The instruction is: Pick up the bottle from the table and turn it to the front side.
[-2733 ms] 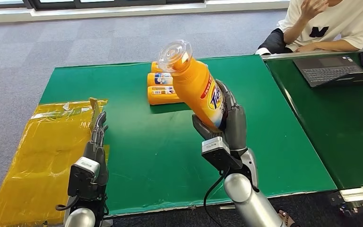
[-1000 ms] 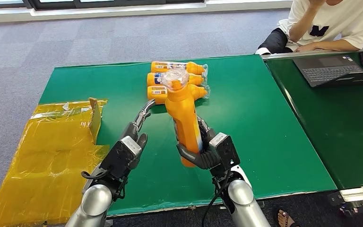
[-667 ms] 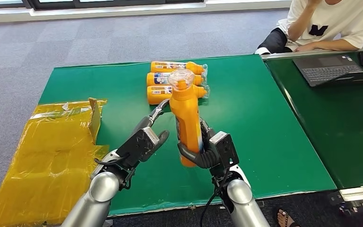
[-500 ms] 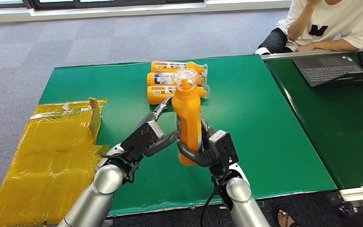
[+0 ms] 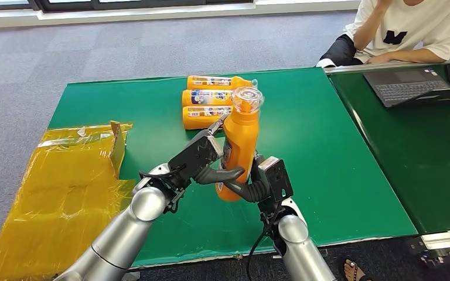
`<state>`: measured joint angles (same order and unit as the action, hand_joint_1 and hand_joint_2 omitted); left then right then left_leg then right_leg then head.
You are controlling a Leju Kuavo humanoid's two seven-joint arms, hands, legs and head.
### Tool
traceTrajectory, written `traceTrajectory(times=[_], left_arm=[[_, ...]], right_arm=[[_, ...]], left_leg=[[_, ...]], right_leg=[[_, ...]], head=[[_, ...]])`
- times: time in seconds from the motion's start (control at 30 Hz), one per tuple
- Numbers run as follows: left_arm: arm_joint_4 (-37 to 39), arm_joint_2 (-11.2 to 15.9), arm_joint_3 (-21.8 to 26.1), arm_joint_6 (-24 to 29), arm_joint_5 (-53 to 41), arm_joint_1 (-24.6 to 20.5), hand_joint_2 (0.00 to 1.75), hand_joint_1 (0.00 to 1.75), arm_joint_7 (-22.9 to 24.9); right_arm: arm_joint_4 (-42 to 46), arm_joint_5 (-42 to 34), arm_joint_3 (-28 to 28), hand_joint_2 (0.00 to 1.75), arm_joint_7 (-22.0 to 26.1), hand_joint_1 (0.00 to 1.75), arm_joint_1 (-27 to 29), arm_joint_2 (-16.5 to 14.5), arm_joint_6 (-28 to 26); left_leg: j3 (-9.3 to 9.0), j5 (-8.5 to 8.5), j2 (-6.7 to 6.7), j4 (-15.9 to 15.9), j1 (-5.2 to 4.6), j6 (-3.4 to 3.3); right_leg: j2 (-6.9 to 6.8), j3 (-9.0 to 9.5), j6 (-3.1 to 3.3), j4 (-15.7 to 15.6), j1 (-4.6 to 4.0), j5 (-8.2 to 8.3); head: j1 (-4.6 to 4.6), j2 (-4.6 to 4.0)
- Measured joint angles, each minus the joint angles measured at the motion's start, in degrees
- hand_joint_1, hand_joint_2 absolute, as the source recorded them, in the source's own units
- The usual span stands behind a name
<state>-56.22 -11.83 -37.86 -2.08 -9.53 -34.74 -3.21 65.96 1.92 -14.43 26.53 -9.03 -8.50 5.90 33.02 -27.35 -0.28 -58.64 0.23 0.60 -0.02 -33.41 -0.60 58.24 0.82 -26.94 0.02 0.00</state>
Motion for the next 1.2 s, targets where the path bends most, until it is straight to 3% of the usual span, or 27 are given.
traceTrajectory(times=[0.1, 0.37, 0.67, 0.9, 1.1, 1.2], left_arm=[[2.0, -0.3, -1.1, 1.8, -0.9, -1.4, 1.75, 0.00, -0.7], [2.5, -0.9, -6.9, 18.8, -12.5, -2.6, 1.75, 0.00, -6.9], [0.7, -0.9, -9.1, 22.7, -16.3, -1.4, 1.75, 0.00, -7.4], [0.0, -1.0, -9.3, 20.0, -16.9, -1.1, 1.75, 0.00, -6.2], [0.4, -1.1, -9.3, 8.9, -11.1, -2.2, 1.75, 0.00, -3.6], [0.8, -1.2, -9.3, 5.9, -9.6, -2.6, 1.75, 0.00, -2.9]], right_arm=[[-0.8, -0.2, -0.1, 1.75, 0.4, 1.75, -0.1, -0.1, -0.1], [-1.2, -0.4, -0.8, 1.75, 1.2, 1.75, -0.5, -0.5, -0.9], [-1.2, -0.5, -1.5, 1.75, 1.3, 1.75, -0.9, -0.6, -1.0], [-2.2, -1.0, -1.8, 1.75, 1.8, 1.75, -1.3, -0.6, -0.8], [-4.4, -1.4, -1.8, 1.75, 2.0, 1.75, -1.8, -0.6, -0.4], [-5.3, -1.4, -1.8, 1.75, 2.0, 1.75, -1.9, -0.6, -0.4]], left_leg=[[0.00, 0.00, -0.01, 0.0, 0.00, 0.00], [0.01, 0.00, 0.00, 0.0, 0.00, 0.00], [0.01, 0.01, 0.00, 0.0, 0.00, 0.01], [0.02, 0.01, -0.01, 0.0, 0.00, 0.01], [0.04, 0.01, -0.04, 0.0, 0.00, 0.01], [0.04, 0.01, -0.04, 0.0, 0.00, 0.01]], right_leg=[[-0.01, 0.00, 0.00, 0.0, 0.00, 0.00], [0.01, 0.00, 0.00, 0.0, 0.01, 0.00], [0.00, 0.00, 0.00, 0.0, 0.00, 0.01], [-0.01, 0.01, 0.00, 0.0, 0.01, 0.01], [-0.04, 0.02, -0.01, 0.0, 0.01, 0.01], [-0.03, 0.01, -0.01, 0.0, 0.01, 0.01]], head=[[0.01, 0.00], [0.00, 0.00], [0.01, 0.00], [0.01, 0.00], [0.00, 0.00], [-0.01, 0.00]])
